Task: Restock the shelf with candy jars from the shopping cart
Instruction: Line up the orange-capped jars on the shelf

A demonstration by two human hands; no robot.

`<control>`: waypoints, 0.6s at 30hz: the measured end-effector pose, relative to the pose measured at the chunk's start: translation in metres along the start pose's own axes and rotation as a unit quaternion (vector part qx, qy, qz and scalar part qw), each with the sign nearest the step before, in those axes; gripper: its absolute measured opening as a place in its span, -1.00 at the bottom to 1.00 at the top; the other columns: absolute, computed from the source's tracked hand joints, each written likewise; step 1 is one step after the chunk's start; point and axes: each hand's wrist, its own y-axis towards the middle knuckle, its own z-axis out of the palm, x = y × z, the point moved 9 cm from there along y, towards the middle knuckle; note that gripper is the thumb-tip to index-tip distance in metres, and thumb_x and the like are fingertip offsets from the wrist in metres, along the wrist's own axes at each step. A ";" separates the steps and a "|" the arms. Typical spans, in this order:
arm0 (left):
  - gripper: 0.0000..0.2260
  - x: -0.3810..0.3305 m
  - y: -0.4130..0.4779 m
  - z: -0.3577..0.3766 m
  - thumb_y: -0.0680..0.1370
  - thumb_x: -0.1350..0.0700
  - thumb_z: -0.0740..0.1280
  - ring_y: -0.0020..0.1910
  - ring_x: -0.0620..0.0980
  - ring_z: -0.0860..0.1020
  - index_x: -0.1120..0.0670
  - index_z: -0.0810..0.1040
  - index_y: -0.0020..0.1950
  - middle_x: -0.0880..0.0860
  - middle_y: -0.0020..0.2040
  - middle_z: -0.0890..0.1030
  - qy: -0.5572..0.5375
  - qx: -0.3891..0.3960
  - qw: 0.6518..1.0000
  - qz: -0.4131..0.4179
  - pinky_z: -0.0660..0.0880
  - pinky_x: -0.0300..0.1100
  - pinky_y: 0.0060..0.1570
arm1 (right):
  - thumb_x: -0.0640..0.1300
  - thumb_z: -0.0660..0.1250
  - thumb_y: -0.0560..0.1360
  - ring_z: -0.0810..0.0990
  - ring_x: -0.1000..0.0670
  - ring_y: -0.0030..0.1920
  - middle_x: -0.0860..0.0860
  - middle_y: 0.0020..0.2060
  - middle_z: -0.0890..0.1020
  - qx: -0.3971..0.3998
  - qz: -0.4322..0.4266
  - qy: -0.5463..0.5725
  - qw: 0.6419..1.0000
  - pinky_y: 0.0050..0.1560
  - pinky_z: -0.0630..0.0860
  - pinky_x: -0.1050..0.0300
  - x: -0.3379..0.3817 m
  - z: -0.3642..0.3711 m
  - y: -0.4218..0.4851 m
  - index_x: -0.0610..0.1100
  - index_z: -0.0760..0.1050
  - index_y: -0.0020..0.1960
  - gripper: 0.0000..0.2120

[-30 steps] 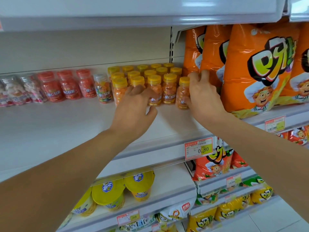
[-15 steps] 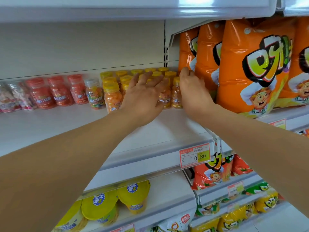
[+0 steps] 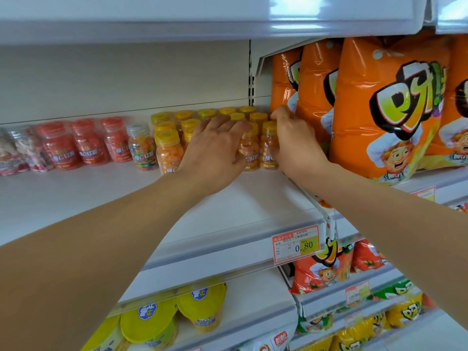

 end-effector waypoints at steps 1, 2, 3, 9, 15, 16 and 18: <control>-0.48 0.000 -0.001 0.000 0.54 0.03 0.28 0.51 0.06 0.15 0.03 0.27 0.49 0.04 0.48 0.33 -0.004 0.004 1.000 0.000 0.03 -0.04 0.43 | -0.27 0.34 0.54 0.57 -0.14 0.14 -0.18 0.19 0.52 -0.002 -0.002 0.001 1.000 0.12 0.55 -0.02 0.000 -0.001 -0.001 -0.18 0.19 0.41 -0.48; -0.47 0.001 -0.003 -0.001 0.54 0.02 0.28 0.51 0.07 0.15 0.03 0.26 0.50 0.03 0.49 0.31 -0.009 0.004 1.000 -0.001 0.04 -0.04 0.43 | -0.27 0.35 0.54 0.56 -0.15 0.14 -0.18 0.20 0.52 -0.007 -0.005 -0.003 1.000 0.12 0.54 -0.02 0.001 -0.002 -0.003 -0.18 0.20 0.41 -0.48; -0.48 0.002 -0.005 -0.004 0.53 0.01 0.27 0.50 0.08 0.17 0.04 0.28 0.49 0.04 0.50 0.30 -0.016 0.000 1.000 -0.004 0.06 -0.03 0.42 | -0.28 0.34 0.54 0.55 -0.15 0.15 -0.19 0.20 0.51 -0.015 -0.010 -0.008 1.000 0.13 0.52 -0.02 0.003 -0.005 -0.006 -0.18 0.20 0.41 -0.49; -0.48 0.017 -0.037 -0.041 0.37 -0.08 0.05 0.16 0.22 0.47 0.11 0.57 0.17 0.15 0.16 0.57 -0.079 -0.081 0.993 -0.027 0.42 0.06 0.12 | -0.24 0.35 0.50 0.55 -0.22 0.08 -0.15 0.23 0.43 -0.065 -0.035 0.097 0.992 -0.02 0.53 -0.09 0.034 -0.039 -0.043 -0.15 0.36 0.28 -0.62; -0.73 0.047 -0.129 -0.102 0.46 0.05 0.19 -0.02 0.05 0.51 0.04 0.62 0.03 0.01 -0.05 0.59 -0.148 -0.161 0.973 -0.072 0.42 -0.10 -0.01 | -0.11 0.25 0.49 0.54 -0.04 -0.28 0.01 -0.09 0.63 -0.072 -0.128 0.240 0.960 -0.26 0.51 -0.05 0.130 -0.068 -0.107 -0.10 0.53 0.00 -0.86; -0.74 0.057 -0.152 -0.112 0.46 0.06 0.19 -0.02 0.00 0.50 0.03 0.60 0.04 -0.03 -0.05 0.58 -0.159 -0.172 0.968 -0.086 0.40 -0.15 -0.01 | -0.10 0.24 0.49 0.50 0.01 -0.33 0.05 -0.11 0.63 -0.061 -0.136 0.271 0.951 -0.28 0.50 -0.04 0.151 -0.069 -0.118 -0.09 0.53 -0.02 -0.86; -0.77 0.085 -0.207 -0.129 0.46 0.12 0.21 -0.04 -0.09 0.48 0.01 0.59 0.04 -0.09 -0.06 0.55 -0.170 -0.192 0.957 -0.136 0.40 -0.22 -0.02 | -0.09 0.25 0.50 0.48 0.07 -0.36 0.13 -0.17 0.62 -0.021 -0.154 0.335 0.929 -0.29 0.50 -0.01 0.199 -0.066 -0.143 -0.05 0.53 -0.05 -0.90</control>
